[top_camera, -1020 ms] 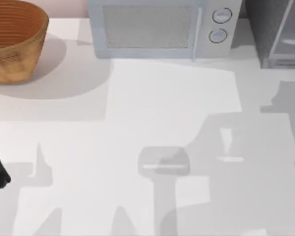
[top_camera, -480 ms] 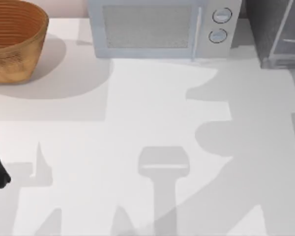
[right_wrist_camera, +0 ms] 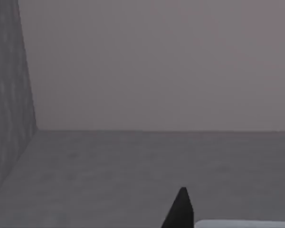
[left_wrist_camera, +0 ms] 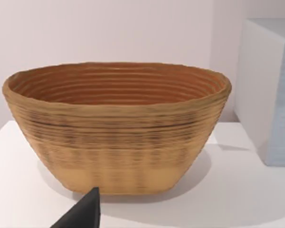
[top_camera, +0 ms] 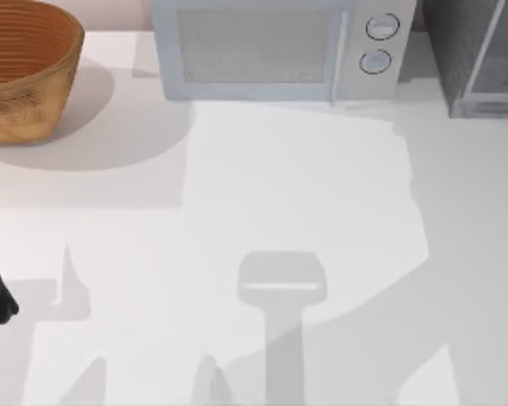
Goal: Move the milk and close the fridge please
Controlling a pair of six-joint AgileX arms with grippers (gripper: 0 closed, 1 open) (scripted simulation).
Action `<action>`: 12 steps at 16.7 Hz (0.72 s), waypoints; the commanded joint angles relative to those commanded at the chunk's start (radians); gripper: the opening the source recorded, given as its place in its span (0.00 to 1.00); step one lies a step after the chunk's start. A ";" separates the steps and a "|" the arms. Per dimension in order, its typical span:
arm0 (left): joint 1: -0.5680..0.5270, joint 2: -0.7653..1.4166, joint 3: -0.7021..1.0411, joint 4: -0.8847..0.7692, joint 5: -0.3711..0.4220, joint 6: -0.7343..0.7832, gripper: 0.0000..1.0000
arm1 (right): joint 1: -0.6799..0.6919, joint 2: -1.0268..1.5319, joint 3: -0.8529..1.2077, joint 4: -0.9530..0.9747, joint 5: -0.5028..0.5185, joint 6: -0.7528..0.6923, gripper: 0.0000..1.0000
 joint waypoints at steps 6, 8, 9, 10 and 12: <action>0.000 0.000 0.000 0.000 0.000 0.000 1.00 | 0.000 0.000 0.000 0.000 0.000 0.000 0.00; 0.000 0.000 0.000 0.000 0.000 0.000 1.00 | 0.000 0.000 0.000 0.000 0.000 0.000 0.00; 0.000 0.000 0.000 0.000 0.000 0.000 1.00 | 0.000 0.000 0.000 0.000 0.000 0.000 0.08; 0.000 0.000 0.000 0.000 0.000 0.000 1.00 | 0.000 0.000 0.000 0.000 0.000 0.000 0.15; 0.000 0.000 0.000 0.000 0.000 0.000 1.00 | 0.000 0.000 0.000 0.000 0.000 0.000 0.30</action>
